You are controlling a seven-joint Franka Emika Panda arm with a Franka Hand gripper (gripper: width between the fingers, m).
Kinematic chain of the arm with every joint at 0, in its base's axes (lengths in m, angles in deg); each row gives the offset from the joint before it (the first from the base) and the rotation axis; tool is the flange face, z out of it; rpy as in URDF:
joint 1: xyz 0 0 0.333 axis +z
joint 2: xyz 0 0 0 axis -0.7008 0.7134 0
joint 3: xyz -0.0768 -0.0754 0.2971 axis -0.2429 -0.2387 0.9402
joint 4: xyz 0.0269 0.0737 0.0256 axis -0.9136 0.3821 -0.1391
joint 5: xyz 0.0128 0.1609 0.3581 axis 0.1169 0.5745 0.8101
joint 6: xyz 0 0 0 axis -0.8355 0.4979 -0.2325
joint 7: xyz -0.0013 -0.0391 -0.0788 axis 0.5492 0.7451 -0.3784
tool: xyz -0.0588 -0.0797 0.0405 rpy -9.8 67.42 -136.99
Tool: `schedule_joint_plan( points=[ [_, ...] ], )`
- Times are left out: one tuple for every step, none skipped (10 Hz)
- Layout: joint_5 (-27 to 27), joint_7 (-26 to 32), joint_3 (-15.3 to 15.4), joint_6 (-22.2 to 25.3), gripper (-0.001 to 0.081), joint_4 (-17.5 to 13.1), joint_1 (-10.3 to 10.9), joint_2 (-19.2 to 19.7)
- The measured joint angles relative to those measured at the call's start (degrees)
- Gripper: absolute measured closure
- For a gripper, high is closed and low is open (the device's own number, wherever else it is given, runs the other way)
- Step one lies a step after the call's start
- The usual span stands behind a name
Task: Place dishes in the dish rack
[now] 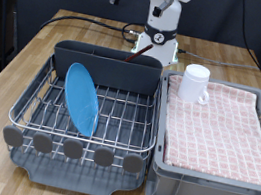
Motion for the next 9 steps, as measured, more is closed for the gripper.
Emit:
schedule_joint_plan(
  points=[
    [0.6,0.0,0.3,0.0,0.0004,0.4,0.4,0.0],
    [0.8,-0.2,1.1,0.0,0.0004,1.1,1.0,-0.1],
    [0.8,-0.8,2.3,0.2,0.0004,1.7,1.8,-0.2],
    [0.9,-1.6,3.6,0.8,0.0004,2.1,2.7,-0.2],
    [1.8,-2.2,4.9,1.7,0.0004,2.3,3.8,-0.2],
    [3.7,-2.4,5.9,2.8,0.0004,2.3,5.0,-0.2],
    [5.9,-2.6,6.9,4.1,0.0004,2.2,6.3,-0.2],
    [7.4,-3.4,7.9,5.4,0.0004,2.2,7.5,-0.1],
    [8.4,-4.5,9.2,6.1,0.0004,2.2,8.5,0.1]
  ],
)
